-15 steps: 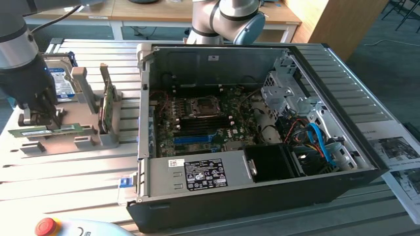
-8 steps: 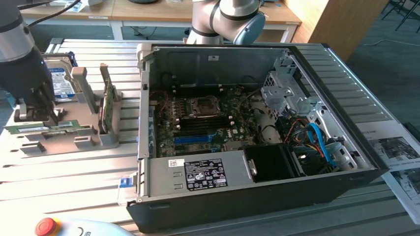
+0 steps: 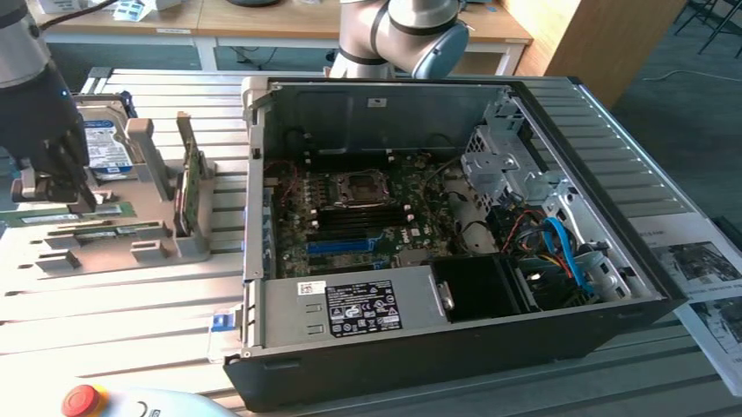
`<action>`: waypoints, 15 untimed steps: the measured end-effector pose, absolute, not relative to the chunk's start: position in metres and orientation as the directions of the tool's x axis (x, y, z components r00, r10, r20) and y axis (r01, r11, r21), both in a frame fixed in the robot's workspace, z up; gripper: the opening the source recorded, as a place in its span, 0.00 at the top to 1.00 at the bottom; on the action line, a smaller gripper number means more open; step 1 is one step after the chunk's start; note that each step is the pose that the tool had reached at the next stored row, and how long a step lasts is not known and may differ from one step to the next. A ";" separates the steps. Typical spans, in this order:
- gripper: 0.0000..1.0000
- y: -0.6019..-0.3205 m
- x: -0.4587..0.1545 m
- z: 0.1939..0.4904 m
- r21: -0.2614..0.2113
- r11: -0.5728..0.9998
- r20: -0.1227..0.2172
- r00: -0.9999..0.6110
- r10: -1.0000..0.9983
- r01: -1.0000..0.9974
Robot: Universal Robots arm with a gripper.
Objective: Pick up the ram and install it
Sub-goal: 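Pick up the ram and move it above insertion slot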
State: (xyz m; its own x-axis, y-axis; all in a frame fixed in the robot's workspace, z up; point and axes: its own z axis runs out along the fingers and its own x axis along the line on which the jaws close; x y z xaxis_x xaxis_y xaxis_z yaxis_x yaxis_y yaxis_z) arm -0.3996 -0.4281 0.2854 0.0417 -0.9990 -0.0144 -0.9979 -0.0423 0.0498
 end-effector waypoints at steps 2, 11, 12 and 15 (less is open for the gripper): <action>0.88 -0.428 -0.400 0.292 0.052 -0.042 -0.015 0.042 -0.999 -0.998; 0.88 -0.428 -0.400 0.321 0.062 -0.042 -0.015 0.041 -0.999 -0.997; 0.88 -0.428 -0.400 0.324 0.063 -0.042 -0.015 0.041 -0.999 -0.997; 0.88 -0.428 -0.400 0.349 0.070 -0.042 -0.015 0.041 -0.999 -0.997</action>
State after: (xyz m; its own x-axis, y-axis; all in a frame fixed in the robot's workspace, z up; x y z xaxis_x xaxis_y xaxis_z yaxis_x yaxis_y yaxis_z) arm -0.3995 -0.4281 0.3492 0.0414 -0.9990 -0.0153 -0.9966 -0.0423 0.0704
